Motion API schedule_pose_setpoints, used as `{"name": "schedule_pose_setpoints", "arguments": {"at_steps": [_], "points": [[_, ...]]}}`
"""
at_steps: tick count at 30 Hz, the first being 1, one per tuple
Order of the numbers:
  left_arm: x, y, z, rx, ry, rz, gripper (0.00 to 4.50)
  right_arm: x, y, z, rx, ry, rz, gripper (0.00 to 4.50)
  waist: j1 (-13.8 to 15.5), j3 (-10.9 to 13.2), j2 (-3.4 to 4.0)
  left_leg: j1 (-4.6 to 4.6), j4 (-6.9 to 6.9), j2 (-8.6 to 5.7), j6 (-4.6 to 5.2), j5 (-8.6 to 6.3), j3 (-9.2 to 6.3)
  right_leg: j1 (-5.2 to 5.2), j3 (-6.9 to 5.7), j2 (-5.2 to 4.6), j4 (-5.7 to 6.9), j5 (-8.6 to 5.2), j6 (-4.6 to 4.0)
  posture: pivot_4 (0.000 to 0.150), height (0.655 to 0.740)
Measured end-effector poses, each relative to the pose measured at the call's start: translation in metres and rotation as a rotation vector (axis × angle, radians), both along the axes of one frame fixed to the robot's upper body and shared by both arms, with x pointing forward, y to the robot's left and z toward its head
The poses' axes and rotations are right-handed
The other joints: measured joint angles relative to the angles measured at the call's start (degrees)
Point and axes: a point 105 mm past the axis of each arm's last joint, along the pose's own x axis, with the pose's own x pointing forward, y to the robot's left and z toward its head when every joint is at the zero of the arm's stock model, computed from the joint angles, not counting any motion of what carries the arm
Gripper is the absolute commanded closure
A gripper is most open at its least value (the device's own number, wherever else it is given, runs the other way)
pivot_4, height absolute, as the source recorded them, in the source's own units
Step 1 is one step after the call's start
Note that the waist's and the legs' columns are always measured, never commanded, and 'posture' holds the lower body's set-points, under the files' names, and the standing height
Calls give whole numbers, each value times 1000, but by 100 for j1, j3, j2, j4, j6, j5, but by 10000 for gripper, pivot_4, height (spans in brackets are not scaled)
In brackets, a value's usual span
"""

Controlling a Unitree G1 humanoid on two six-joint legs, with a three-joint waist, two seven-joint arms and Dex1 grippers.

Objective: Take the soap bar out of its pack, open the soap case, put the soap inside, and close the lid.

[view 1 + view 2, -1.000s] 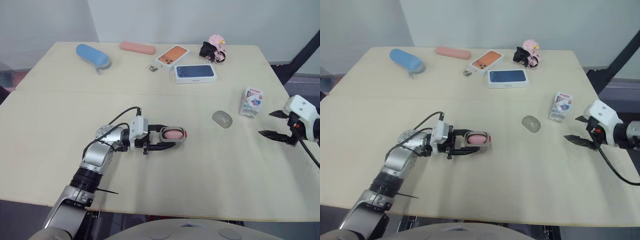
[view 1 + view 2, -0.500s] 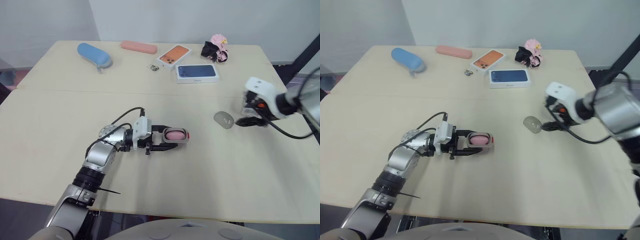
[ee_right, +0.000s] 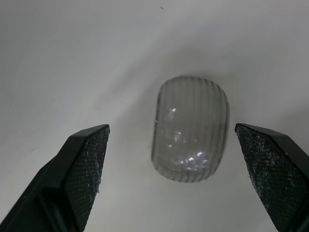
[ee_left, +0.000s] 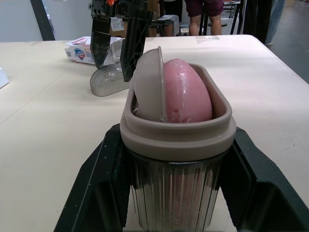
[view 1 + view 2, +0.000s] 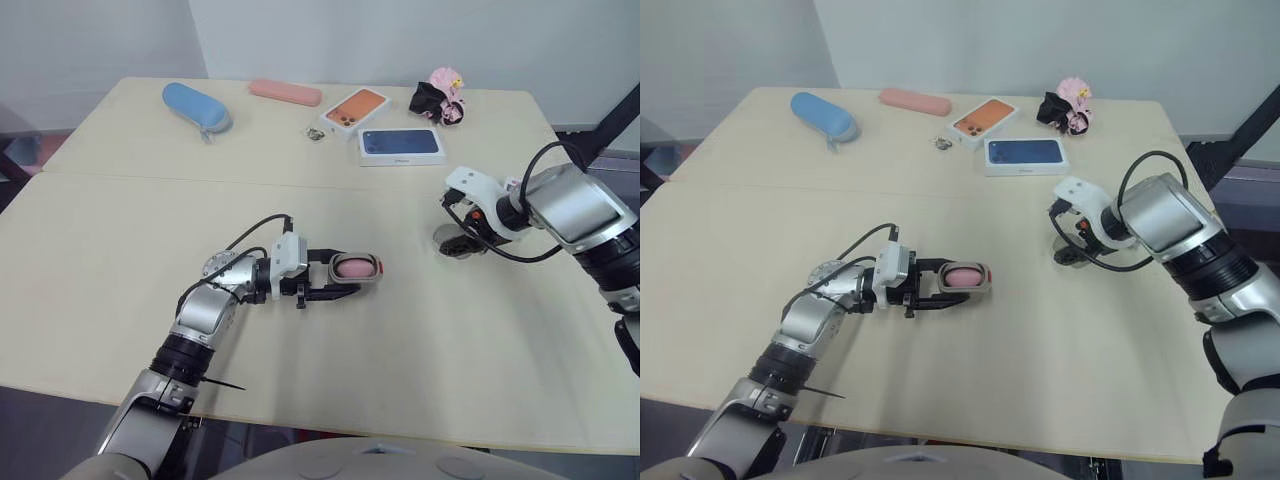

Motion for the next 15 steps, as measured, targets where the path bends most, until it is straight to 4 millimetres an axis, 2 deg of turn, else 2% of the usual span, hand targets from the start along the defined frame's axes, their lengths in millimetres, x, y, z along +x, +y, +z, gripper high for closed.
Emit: {"name": "schedule_pose_setpoints", "arguments": {"at_steps": [14,15], "points": [[0,0,-1,-3,6,12,25704,7,-5,-15,4,32,-78,154,-13,0,0,1,0,0,-1,0,1,-2,1,0,4,0,0,1500,7400],[0,0,-2,-3,7,13,25704,7,-5,-17,6,39,-87,2714,-14,0,0,1,0,0,-1,0,1,-2,1,0,4,0,0,1500,7400]]}}
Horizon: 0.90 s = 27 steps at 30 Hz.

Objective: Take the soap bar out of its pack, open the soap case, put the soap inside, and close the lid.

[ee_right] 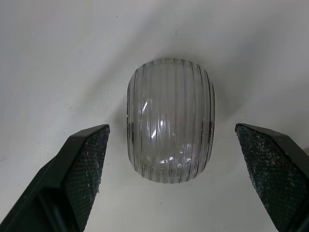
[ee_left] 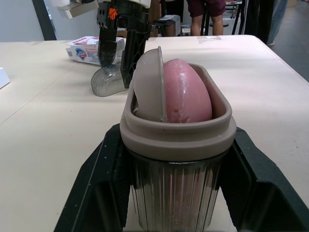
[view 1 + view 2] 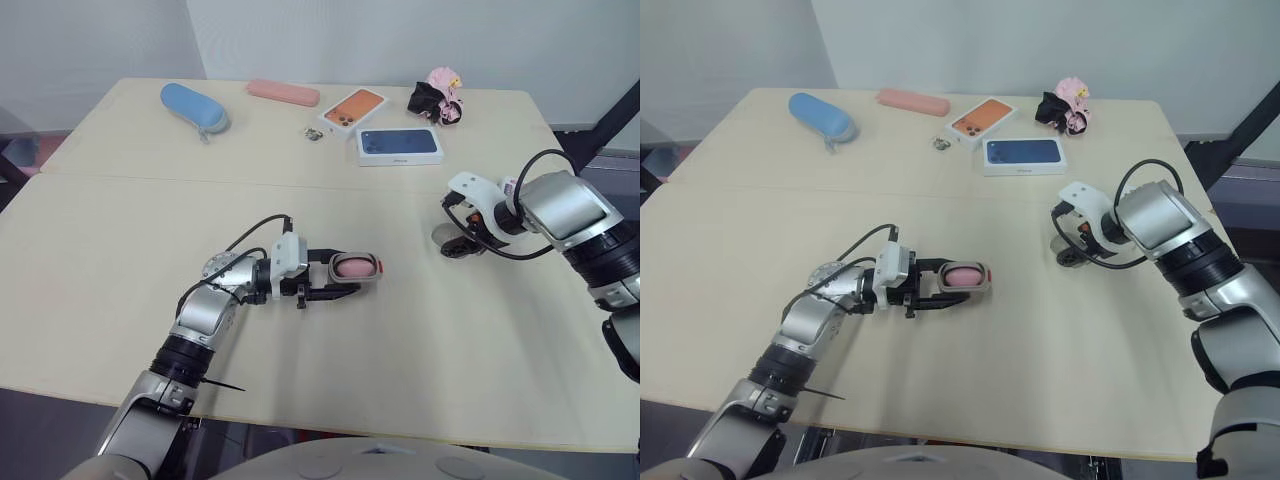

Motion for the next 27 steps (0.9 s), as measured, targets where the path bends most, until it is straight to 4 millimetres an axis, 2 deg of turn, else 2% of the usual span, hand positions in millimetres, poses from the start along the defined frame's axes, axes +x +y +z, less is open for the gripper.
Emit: {"name": "schedule_pose_setpoints", "arguments": {"at_steps": [2,6,8,14,17,20,24,27], "points": [[0,0,0,0,1,2,25704,0,-1,-1,-1,3,-8,7654,1,0,0,-1,0,0,0,0,1,-1,0,0,0,0,0,1500,7400],[0,1,-2,1,5,7,25704,2,-3,-2,-5,-3,-13,22128,1,0,0,0,0,0,0,0,1,-1,0,1,0,0,0,1500,7400],[0,1,-2,3,5,8,25704,2,-2,-1,-4,-7,-7,25420,1,0,0,0,0,0,0,0,1,-1,0,0,1,0,0,1500,7400],[0,0,-2,7,4,11,25704,3,3,6,4,-47,91,25419,5,0,0,-1,0,0,0,0,1,-1,0,0,0,0,0,1500,7400],[0,0,-2,6,4,11,25704,0,16,20,35,-85,232,25419,-5,0,0,-3,0,1,0,0,1,-4,1,1,1,0,0,1500,7400],[1,0,-2,6,3,11,25704,-8,41,48,80,-143,448,25419,-21,0,0,-2,0,4,0,0,2,-8,2,1,6,0,0,1500,7400],[3,-2,0,1,0,10,25704,-34,72,71,121,-169,736,25419,-3,0,-1,-6,4,4,1,-1,2,-9,1,1,6,0,0,1500,7400],[4,-2,-1,1,7,13,25704,-56,91,77,145,-163,911,25419,-2,0,-1,-5,6,4,1,-1,2,-9,1,1,10,0,0,1500,7400]]}}
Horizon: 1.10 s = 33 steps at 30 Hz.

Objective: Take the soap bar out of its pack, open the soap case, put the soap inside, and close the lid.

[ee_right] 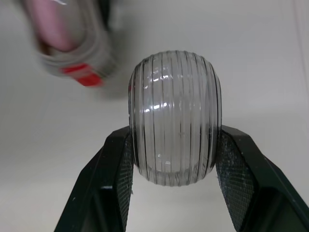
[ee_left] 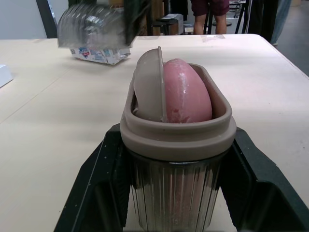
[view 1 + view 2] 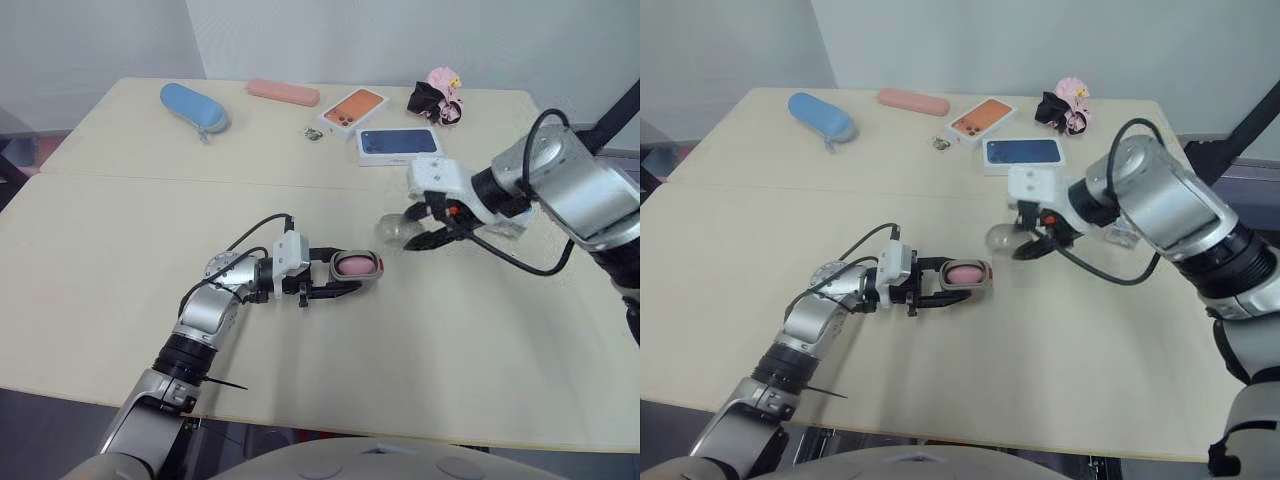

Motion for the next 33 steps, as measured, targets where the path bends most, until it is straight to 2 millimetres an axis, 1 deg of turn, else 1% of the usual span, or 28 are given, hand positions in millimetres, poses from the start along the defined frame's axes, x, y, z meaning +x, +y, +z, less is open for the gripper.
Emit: {"name": "schedule_pose_setpoints", "arguments": {"at_steps": [2,3,8,12,16,21,33], "points": [[1,1,-2,3,10,5,25704,-13,10,3,-1,-10,95,25419,-2,0,0,1,4,0,0,0,0,0,1,1,4,0,0,1500,7400],[1,1,-3,4,13,6,25704,-16,13,3,-1,-16,119,25419,-3,0,-1,1,6,0,0,0,0,0,2,-1,5,0,0,1500,7400],[2,0,-3,2,13,7,25704,-22,24,5,9,-28,176,25419,-11,0,0,3,10,0,-1,0,0,-1,2,-2,12,0,0,1500,7400],[3,0,-2,4,10,10,25704,-21,33,0,0,-48,199,25419,-23,0,0,4,10,0,-1,1,0,-1,3,0,13,0,0,1500,7400],[3,0,-3,11,7,12,25704,-18,37,-6,-17,-58,199,25419,-23,0,-1,3,10,-1,-1,1,-1,-1,3,-2,13,0,0,1500,7400],[3,-1,-3,12,6,13,25704,-16,46,-9,-19,-68,208,25419,-27,0,-1,4,10,0,-1,1,0,-1,3,-2,13,0,0,1500,7400],[4,0,-4,21,3,25,25704,-14,49,-11,-42,-72,185,25419,-52,-10,-7,16,10,0,-4,3,0,5,5,-9,22,0,0,1500,7400]]}}
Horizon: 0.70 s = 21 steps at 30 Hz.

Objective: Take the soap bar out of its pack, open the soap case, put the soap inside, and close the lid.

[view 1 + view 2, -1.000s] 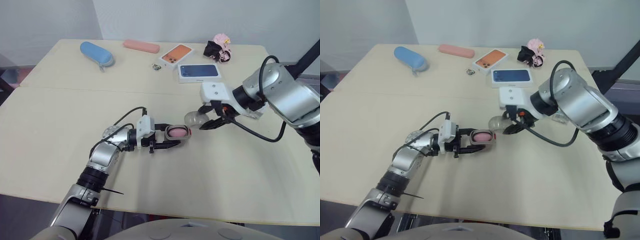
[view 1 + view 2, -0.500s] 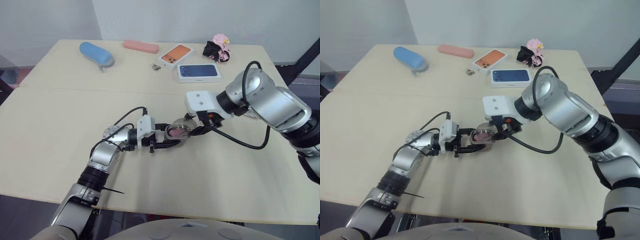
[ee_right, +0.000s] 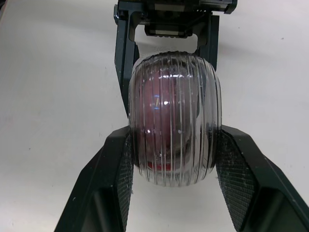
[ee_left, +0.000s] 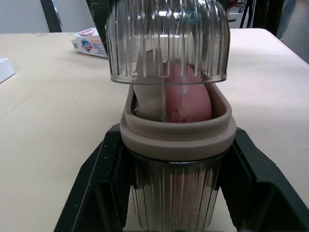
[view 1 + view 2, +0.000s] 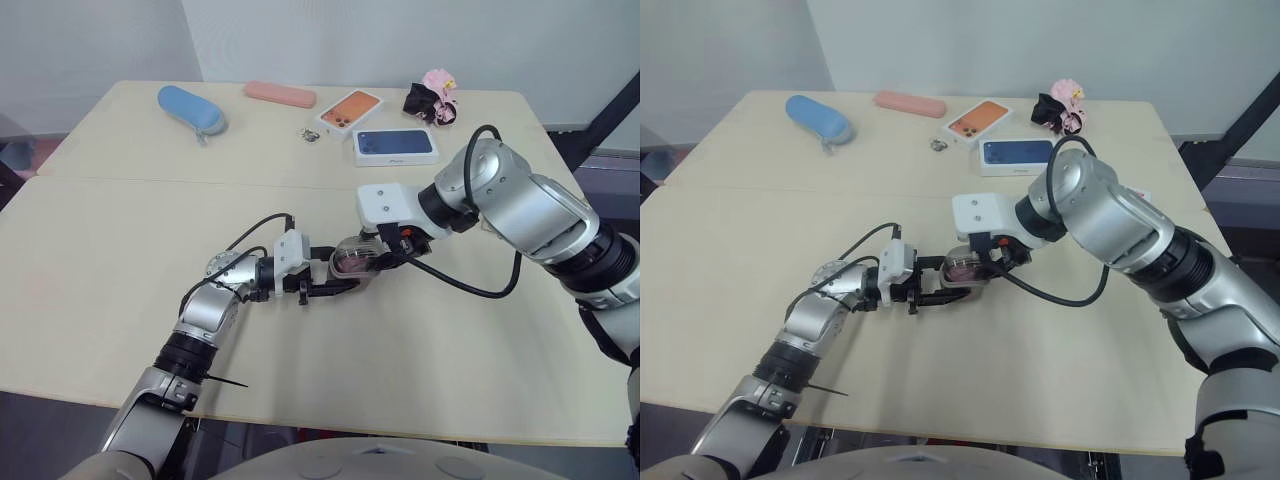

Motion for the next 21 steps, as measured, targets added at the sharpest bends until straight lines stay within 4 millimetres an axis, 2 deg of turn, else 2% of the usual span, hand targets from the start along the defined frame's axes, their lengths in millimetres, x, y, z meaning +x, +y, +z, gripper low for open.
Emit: {"name": "schedule_pose_setpoints", "arguments": {"at_steps": [21], "points": [[0,1,0,1,0,6,25704,-7,4,-2,-28,34,-35,25419,-21,-6,0,1,0,0,-2,1,0,1,1,-2,2,0,0,1500,7400]]}}
